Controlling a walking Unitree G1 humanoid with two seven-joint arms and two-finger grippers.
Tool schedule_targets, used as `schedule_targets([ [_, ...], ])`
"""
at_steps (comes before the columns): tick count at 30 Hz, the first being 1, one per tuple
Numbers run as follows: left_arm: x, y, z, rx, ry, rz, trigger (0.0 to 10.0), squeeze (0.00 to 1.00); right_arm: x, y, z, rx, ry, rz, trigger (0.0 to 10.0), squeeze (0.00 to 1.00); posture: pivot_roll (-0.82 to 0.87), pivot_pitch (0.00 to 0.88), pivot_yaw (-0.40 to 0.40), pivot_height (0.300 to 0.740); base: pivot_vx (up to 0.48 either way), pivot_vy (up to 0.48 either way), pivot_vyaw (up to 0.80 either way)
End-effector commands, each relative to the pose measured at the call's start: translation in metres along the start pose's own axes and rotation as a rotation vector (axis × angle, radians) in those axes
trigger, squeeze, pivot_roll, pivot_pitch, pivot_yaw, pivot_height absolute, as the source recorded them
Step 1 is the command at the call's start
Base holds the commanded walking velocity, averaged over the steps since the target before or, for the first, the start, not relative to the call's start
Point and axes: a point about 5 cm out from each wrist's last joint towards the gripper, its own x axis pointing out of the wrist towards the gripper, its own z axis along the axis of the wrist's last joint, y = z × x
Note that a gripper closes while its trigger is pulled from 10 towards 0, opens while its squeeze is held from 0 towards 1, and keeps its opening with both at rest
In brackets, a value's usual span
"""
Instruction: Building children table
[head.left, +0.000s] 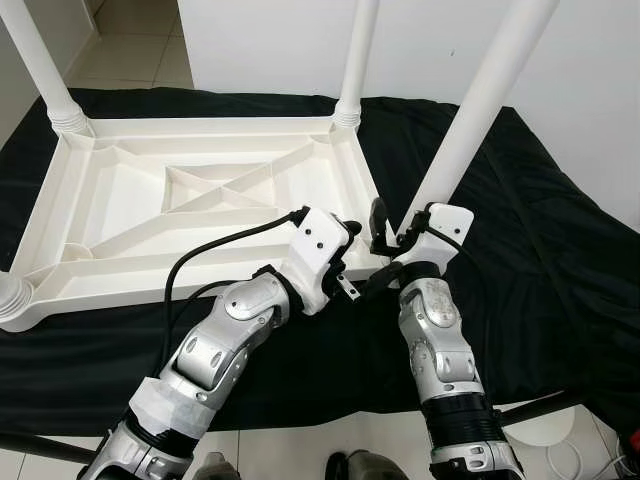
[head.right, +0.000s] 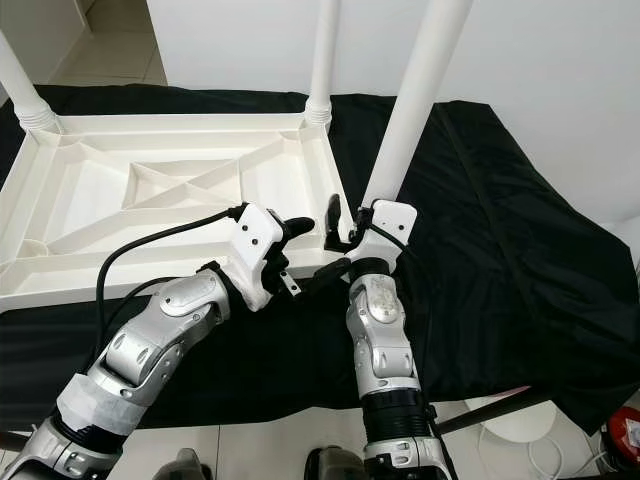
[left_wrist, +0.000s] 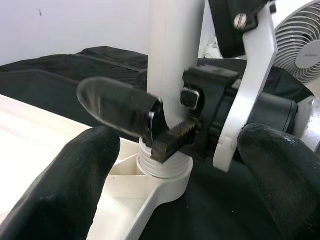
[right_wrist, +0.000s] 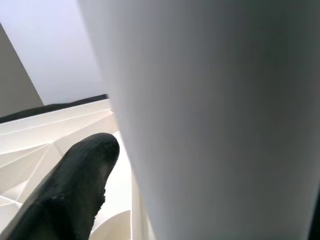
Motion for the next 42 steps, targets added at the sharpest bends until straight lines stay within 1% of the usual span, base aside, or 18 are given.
schedule_targets([
  [1,0.0,-0.006,-0.002,0.001,0.015,-0.076,10.0,0.0,0.0,-0.009,0.004,-0.012,-0.011,0.028,10.0,1.0,0.09,0.029,-0.053,0.74,0.0,0.0,0.0],
  [3,0.0,-0.006,-0.002,0.001,0.018,-0.077,10.0,0.0,0.0,-0.014,0.004,-0.027,-0.003,0.04,10.0,1.0,0.09,0.028,-0.053,0.74,0.0,0.0,0.0],
  [4,0.001,-0.006,-0.002,0.002,0.019,-0.078,10.0,0.0,-0.001,-0.018,0.004,-0.043,0.01,0.062,10.0,0.93,0.09,0.026,-0.053,0.74,0.0,0.0,0.0],
  [5,0.001,-0.006,-0.002,0.002,0.019,-0.078,10.0,0.0,-0.001,-0.018,0.004,-0.043,0.01,0.062,10.0,0.93,0.09,0.026,-0.053,0.74,0.0,0.0,0.0],
  [6,0.001,-0.006,-0.003,0.003,0.022,-0.079,10.0,0.0,-0.002,-0.024,0.004,-0.048,0.029,0.113,10.0,0.0,0.09,0.023,-0.052,0.74,0.0,0.0,0.0],
  [8,0.001,-0.006,-0.003,0.003,0.022,-0.079,10.0,0.0,-0.002,-0.024,0.004,-0.048,0.029,0.113,10.0,0.0,0.09,0.023,-0.052,0.74,0.0,0.0,0.0],
  [10,0.001,-0.006,-0.003,-0.001,0.032,-0.085,10.0,0.0,-0.004,-0.029,0.006,-0.07,0.036,0.173,10.0,0.0,0.09,0.021,-0.053,0.74,0.0,0.0,0.0],
  [12,0.001,-0.006,-0.005,-0.007,0.044,-0.092,10.0,0.0,-0.008,-0.042,0.006,-0.127,0.074,0.302,10.0,0.0,0.08,0.006,-0.045,0.74,0.0,0.0,0.0],
  [19,0.004,-0.007,-0.006,-0.021,0.06,-0.115,10.0,0.0,-0.006,-0.059,0.002,-0.216,0.143,0.442,10.0,0.0,0.07,0.0,-0.024,0.74,0.0,0.0,0.0],
  [25,0.006,-0.004,-0.009,-0.019,0.085,-0.133,10.0,0.0,0.004,-0.065,-0.003,-0.274,0.218,0.568,10.0,0.0,0.07,0.0,-0.017,0.74,0.0,0.0,0.0],
  [28,0.007,-0.004,-0.01,-0.021,0.088,-0.13,10.0,0.0,0.007,-0.065,-0.005,-0.278,0.232,0.586,10.0,0.0,0.07,0.0,-0.018,0.74,0.0,0.0,0.0],
  [29,0.008,-0.004,-0.01,-0.026,0.09,-0.128,10.0,0.0,0.01,-0.064,-0.007,-0.286,0.241,0.598,8.7,0.0,0.07,0.0,-0.018,0.74,0.0,0.0,0.0],
  [30,0.008,-0.004,-0.01,-0.026,0.09,-0.128,10.0,0.0,0.01,-0.064,-0.007,-0.286,0.241,0.598,8.7,0.0,0.07,0.0,-0.018,0.74,0.0,0.0,0.0],
  [31,0.009,-0.005,-0.011,-0.035,0.09,-0.126,10.0,0.0,0.013,-0.064,-0.009,-0.281,0.252,0.616,3.8,0.0,0.06,0.0,-0.018,0.74,0.0,0.0,0.0],
  [32,0.011,-0.006,-0.011,-0.043,0.091,-0.126,10.0,0.0,0.015,-0.063,-0.011,-0.281,0.26,0.632,2.1,0.0,0.06,0.0,-0.018,0.74,0.0,0.0,0.0],
  [37,0.012,-0.006,-0.012,-0.052,0.092,-0.127,10.0,0.0,0.017,-0.063,-0.012,-0.279,0.266,0.651,2.1,0.0,0.06,0.0,-0.02,0.74,0.0,0.0,0.0],
  [38,0.013,-0.005,-0.011,-0.047,0.091,-0.127,10.0,0.0,0.018,-0.062,-0.014,-0.274,0.272,0.656,0.0,0.0,0.06,0.0,-0.028,0.74,0.0,0.0,0.0],
  [42,0.014,-0.005,-0.01,-0.035,0.092,-0.12,10.0,0.0,0.015,-0.061,-0.02,-0.242,0.276,0.66,0.0,0.0,0.06,0.0,-0.034,0.74,0.0,0.0,0.0],
])
